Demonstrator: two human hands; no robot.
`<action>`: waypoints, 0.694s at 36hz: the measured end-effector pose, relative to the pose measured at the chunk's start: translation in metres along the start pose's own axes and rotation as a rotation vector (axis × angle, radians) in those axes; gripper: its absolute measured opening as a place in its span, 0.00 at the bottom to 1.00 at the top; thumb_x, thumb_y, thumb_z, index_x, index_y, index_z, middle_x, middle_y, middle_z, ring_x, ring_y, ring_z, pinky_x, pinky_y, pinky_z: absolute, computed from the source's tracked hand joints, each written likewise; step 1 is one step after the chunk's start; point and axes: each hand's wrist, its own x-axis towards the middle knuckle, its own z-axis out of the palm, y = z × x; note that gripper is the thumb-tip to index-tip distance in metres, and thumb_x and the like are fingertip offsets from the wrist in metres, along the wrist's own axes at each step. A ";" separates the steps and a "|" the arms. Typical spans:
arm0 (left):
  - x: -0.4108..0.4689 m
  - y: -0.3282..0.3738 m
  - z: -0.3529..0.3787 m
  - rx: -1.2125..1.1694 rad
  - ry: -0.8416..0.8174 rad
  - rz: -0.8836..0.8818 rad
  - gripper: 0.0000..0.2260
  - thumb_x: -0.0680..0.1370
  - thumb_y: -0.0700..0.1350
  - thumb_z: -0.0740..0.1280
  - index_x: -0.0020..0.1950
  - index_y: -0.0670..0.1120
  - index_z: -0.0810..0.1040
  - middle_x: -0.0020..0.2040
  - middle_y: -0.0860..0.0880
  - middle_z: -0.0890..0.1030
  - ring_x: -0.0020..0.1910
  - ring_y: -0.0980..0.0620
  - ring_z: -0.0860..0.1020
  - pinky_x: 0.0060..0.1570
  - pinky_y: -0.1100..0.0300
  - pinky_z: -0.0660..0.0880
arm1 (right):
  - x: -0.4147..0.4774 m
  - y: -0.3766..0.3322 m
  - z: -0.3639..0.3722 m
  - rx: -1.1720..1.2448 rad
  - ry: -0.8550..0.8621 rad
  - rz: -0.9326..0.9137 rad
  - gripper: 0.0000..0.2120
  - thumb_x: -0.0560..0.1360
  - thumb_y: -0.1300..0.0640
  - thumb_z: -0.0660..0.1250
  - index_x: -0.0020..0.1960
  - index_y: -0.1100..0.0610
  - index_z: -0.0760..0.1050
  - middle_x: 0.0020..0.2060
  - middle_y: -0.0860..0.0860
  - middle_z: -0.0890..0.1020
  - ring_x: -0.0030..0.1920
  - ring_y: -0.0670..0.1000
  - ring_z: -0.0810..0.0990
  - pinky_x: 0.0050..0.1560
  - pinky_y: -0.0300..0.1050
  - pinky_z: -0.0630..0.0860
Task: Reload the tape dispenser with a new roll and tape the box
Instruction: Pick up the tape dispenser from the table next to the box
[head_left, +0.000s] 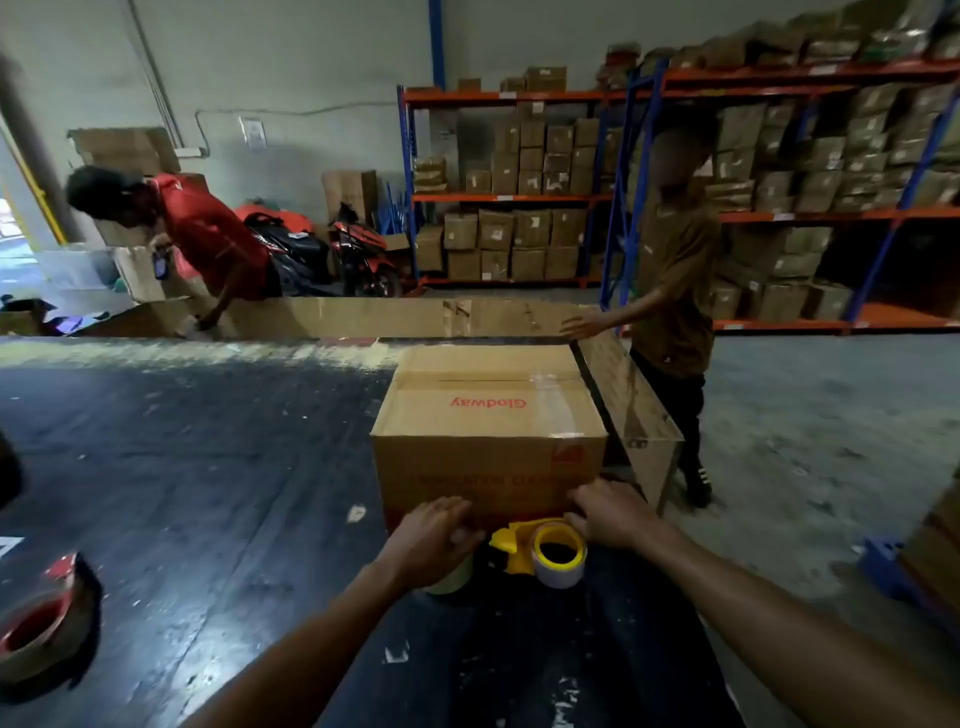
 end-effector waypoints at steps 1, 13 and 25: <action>0.002 0.003 0.008 0.026 -0.018 0.007 0.21 0.81 0.62 0.58 0.67 0.51 0.75 0.61 0.51 0.80 0.59 0.49 0.79 0.57 0.51 0.77 | 0.000 0.000 0.007 -0.005 -0.029 -0.010 0.13 0.82 0.45 0.62 0.55 0.54 0.79 0.53 0.55 0.84 0.53 0.58 0.83 0.45 0.50 0.75; 0.018 0.027 0.069 0.094 -0.112 -0.049 0.21 0.79 0.53 0.67 0.71 0.49 0.72 0.68 0.47 0.79 0.65 0.43 0.77 0.62 0.49 0.73 | 0.004 -0.002 0.051 0.153 -0.170 -0.012 0.12 0.83 0.54 0.64 0.61 0.60 0.73 0.59 0.60 0.80 0.57 0.62 0.80 0.49 0.54 0.75; 0.009 0.016 0.038 0.064 0.430 0.289 0.15 0.77 0.50 0.67 0.62 0.47 0.80 0.51 0.50 0.85 0.52 0.53 0.79 0.67 0.52 0.71 | 0.004 0.003 -0.013 0.375 -0.363 -0.187 0.11 0.81 0.48 0.64 0.58 0.49 0.64 0.44 0.49 0.75 0.41 0.50 0.75 0.40 0.50 0.71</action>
